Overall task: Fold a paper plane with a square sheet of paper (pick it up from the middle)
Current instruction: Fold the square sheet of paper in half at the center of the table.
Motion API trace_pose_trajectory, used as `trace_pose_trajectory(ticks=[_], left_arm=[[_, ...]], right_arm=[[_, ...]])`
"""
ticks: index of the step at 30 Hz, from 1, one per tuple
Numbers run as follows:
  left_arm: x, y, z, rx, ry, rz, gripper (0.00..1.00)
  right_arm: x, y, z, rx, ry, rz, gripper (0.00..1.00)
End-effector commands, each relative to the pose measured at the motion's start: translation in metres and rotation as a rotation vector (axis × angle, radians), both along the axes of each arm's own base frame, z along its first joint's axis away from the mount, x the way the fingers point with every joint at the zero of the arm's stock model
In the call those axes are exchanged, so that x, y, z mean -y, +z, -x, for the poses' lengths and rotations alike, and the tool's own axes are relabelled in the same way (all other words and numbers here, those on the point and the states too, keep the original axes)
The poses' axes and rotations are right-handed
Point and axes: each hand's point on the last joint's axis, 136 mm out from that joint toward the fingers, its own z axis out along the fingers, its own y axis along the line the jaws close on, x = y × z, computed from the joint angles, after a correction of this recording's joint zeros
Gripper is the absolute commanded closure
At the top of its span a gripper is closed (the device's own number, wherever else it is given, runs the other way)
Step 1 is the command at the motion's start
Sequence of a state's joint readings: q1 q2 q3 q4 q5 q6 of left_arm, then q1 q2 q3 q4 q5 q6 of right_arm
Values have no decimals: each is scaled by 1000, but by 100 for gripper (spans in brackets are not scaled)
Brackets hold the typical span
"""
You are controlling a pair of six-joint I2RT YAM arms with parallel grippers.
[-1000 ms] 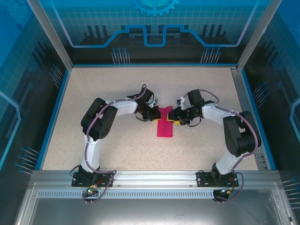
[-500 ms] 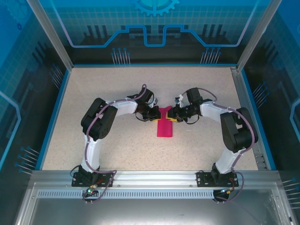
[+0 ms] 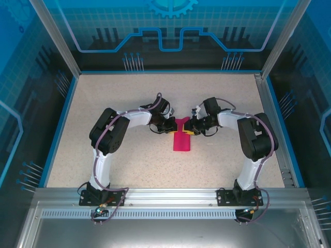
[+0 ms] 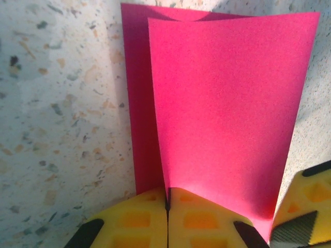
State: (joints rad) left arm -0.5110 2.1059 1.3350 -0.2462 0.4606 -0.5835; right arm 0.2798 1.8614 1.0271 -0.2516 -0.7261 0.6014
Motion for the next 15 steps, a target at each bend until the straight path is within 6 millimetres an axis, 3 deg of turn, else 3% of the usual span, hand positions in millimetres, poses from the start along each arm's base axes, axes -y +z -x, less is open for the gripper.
trace_pose_trajectory(ticks=[1,15], left_arm=[[-17,-24,9,-61,16,-89,94],[-19,-25,9,-66,18,-101,96]], right_arm=[[2,0,-6,9,10,-31,79],[16,-31,2,-44,-8,-25,78]])
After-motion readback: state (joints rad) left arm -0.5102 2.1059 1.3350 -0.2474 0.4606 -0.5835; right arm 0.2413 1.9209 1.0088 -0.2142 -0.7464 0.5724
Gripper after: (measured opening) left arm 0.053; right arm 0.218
